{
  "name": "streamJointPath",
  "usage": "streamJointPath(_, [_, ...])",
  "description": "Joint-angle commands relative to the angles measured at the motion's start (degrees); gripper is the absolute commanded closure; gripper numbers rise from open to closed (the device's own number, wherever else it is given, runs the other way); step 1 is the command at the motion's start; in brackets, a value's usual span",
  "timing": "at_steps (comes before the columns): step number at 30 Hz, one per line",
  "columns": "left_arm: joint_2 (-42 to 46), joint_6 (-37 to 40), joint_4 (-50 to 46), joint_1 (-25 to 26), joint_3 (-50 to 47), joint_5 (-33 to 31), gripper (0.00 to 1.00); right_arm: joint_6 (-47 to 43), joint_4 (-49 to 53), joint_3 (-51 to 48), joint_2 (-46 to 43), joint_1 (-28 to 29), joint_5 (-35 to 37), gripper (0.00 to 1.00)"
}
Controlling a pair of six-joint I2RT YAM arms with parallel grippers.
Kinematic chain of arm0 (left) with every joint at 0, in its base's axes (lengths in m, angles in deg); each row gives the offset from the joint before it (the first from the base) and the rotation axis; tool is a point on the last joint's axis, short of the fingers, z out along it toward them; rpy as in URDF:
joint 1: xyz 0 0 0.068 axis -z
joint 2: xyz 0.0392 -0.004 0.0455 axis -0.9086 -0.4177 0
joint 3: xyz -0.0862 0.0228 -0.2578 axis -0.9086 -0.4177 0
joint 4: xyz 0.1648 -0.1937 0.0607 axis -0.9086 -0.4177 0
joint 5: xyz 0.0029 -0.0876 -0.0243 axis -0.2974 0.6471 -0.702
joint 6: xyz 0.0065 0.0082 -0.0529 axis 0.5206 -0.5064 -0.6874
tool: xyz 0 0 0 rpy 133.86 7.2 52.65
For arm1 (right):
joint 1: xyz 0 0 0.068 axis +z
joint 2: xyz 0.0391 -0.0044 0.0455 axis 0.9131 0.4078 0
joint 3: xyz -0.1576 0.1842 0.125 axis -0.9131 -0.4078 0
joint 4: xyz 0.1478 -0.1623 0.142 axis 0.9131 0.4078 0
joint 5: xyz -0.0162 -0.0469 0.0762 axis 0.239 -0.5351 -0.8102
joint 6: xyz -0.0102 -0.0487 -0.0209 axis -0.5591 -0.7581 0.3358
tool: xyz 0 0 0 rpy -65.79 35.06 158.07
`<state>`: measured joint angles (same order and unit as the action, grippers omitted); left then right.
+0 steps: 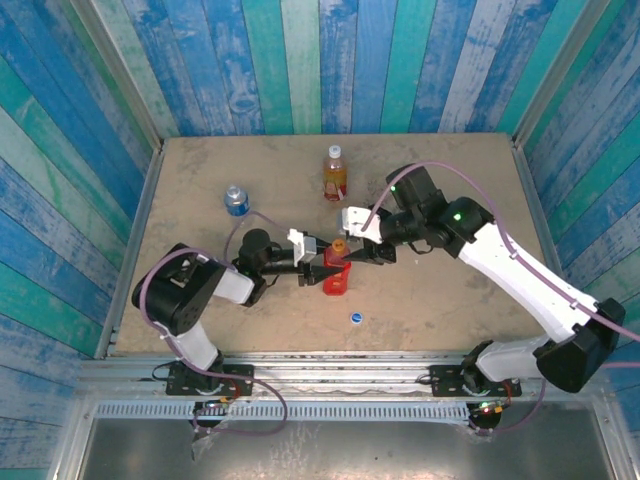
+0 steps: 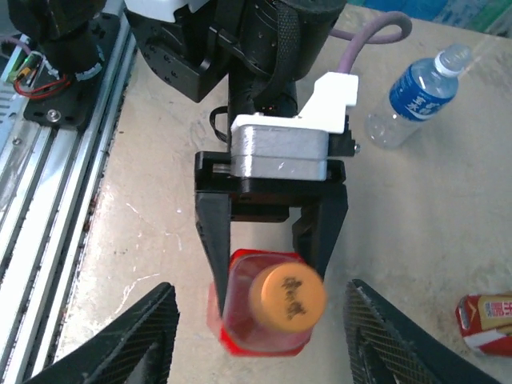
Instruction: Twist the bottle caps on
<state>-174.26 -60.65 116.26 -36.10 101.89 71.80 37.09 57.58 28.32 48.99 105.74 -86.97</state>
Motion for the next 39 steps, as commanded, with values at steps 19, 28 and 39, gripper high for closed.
streamJointPath(19, [2.53,1.49,-3.67,0.67,0.75,1.5,0.45,-6.64,7.36,6.91,11.54,-2.73,-5.31,0.55])
streamJointPath(28, [3.19,2.91,-5.91,0.68,0.84,0.81,0.45,-6.43,9.64,8.11,13.27,-3.43,-6.64,0.73])
streamJointPath(39, [3.96,-1.88,0.81,0.96,-0.07,-11.35,0.45,6.56,7.87,5.8,13.98,-3.03,-3.75,0.8])
